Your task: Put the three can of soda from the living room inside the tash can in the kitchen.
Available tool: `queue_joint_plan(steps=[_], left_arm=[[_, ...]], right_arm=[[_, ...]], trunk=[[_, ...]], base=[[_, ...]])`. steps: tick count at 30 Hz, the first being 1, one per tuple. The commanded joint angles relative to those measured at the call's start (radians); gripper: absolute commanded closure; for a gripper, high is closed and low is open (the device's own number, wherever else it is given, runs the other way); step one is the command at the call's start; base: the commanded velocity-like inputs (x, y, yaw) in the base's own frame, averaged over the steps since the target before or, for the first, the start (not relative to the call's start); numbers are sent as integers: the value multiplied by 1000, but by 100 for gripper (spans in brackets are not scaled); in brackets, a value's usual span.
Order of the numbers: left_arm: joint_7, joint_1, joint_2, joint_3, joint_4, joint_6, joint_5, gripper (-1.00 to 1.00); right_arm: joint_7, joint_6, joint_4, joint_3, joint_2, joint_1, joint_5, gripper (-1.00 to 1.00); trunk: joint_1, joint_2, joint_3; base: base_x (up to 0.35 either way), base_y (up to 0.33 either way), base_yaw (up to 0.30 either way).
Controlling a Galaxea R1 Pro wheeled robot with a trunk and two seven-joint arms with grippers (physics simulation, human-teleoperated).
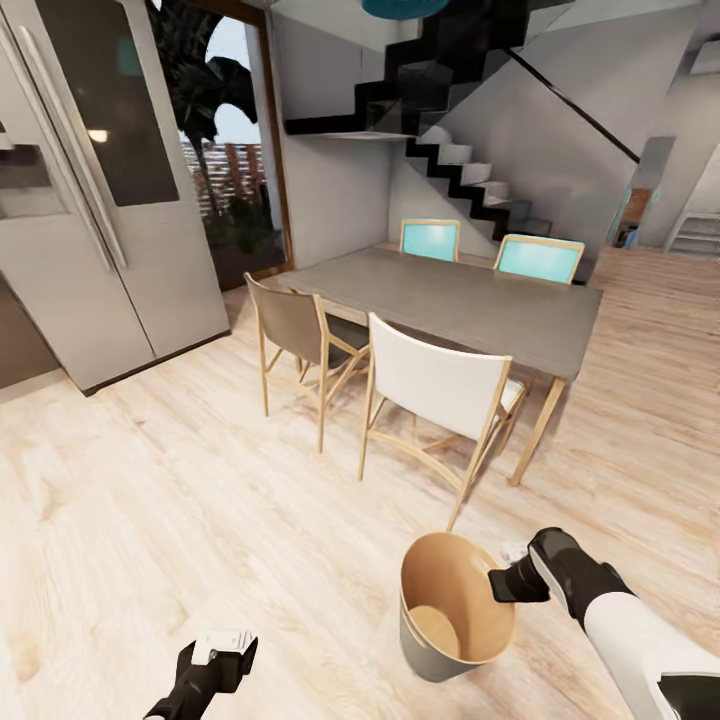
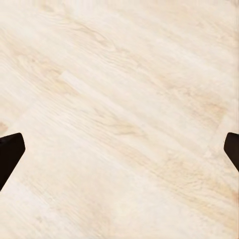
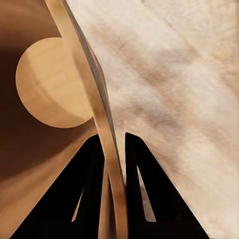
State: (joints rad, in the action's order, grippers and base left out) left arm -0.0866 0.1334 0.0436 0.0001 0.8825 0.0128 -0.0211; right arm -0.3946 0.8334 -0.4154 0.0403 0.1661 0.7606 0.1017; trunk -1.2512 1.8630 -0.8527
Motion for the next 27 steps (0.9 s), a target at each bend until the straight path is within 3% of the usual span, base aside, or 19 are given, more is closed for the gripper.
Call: queue_joint_plan(steps=[1,9,27], left_arm=[[0,0,0,0,0,0,1,-100],[8,0,-4,-7,-2,0,8,-100],[5,0,-5,-8,-2,0,10,-100]], right_arm=[[-5,5,0,-4,0,0,-27,100],[-6,4,0,-8,0,0,-27,100],[-5,4,0,-10,0,0,-27,100]], trunk=[[0,0,0],[0,0,0],[0,0,0]], base=[[-25,-88,-13],[-80,-224,-82],[-104,-272,-237]])
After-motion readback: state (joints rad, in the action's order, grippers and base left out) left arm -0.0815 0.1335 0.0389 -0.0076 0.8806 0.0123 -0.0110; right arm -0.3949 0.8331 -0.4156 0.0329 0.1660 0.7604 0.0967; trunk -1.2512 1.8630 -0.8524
